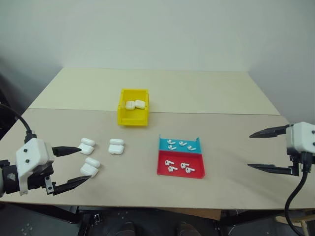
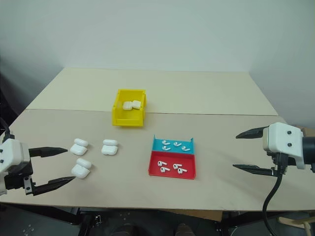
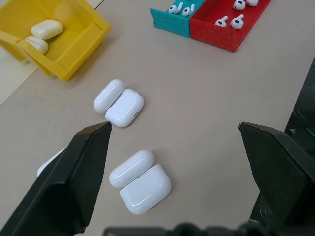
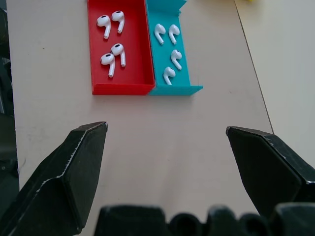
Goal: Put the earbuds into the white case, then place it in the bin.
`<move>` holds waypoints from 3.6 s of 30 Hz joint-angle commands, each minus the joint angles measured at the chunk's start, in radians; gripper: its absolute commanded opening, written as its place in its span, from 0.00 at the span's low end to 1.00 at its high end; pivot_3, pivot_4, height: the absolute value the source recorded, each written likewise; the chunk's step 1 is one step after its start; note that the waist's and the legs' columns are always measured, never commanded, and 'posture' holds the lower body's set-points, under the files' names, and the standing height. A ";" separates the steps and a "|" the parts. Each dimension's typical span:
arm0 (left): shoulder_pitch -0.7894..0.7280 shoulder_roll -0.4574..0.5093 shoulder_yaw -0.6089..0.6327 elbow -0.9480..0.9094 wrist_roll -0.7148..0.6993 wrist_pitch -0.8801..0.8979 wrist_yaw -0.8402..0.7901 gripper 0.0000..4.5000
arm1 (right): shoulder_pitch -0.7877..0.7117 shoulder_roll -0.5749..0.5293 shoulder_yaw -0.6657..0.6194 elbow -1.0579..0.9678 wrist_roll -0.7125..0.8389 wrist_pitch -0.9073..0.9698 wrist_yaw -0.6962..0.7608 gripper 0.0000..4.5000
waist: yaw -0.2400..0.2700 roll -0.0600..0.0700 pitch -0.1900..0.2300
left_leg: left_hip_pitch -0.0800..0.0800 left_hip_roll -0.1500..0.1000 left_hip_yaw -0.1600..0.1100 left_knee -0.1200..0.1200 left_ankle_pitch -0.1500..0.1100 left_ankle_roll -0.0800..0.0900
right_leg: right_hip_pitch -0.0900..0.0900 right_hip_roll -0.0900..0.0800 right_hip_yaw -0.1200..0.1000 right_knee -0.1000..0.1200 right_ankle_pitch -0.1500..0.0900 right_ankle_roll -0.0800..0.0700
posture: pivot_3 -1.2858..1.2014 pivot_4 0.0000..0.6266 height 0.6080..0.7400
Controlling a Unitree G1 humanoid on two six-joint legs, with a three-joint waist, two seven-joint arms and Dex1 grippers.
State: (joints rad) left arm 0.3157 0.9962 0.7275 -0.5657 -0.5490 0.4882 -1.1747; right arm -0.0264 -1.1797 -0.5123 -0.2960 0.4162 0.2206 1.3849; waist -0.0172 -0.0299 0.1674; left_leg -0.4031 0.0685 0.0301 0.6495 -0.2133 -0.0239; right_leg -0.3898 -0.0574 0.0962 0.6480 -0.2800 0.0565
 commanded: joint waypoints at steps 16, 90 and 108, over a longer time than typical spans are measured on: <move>-0.003 0.038 0.042 -0.115 0.075 0.143 0.161 1.00 | -0.009 -0.006 -0.021 -0.034 0.018 -0.013 -0.010 0.99 | 0.000 0.000 0.000 | 0.000 0.000 0.000 0.000 0.000 0.000 | 0.000 0.000 0.000 0.000 0.000 0.000 | 0.52 0.24 1.00; -0.973 0.170 -1.050 0.373 -0.281 1.126 0.720 0.73 | 0.106 0.035 -0.004 -0.091 -0.028 0.000 -0.068 1.00 | 0.003 -0.002 0.001 | -0.003 -0.002 -0.002 0.000 0.000 0.000 | -0.002 0.000 0.000 0.001 0.000 0.001 | 0.52 0.24 1.00; -0.758 0.071 -0.609 0.005 -0.257 0.769 0.578 0.61 | -0.098 -0.115 0.145 -0.124 0.007 0.127 -0.071 1.00 | -0.004 0.000 0.000 | -0.002 -0.002 -0.002 0.000 0.000 0.000 | -0.001 0.000 0.000 0.001 0.000 0.001 | 0.52 0.24 1.00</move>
State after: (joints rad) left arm -0.4628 1.0805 0.0612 -0.5127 -0.8068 1.3458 -0.5668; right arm -0.0945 -1.2702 -0.3894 -0.3932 0.4079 0.3333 1.3093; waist -0.0207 -0.0295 0.1674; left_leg -0.4048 0.0665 0.0286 0.6494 -0.2132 -0.0240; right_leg -0.3908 -0.0581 0.0962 0.6491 -0.2798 0.0571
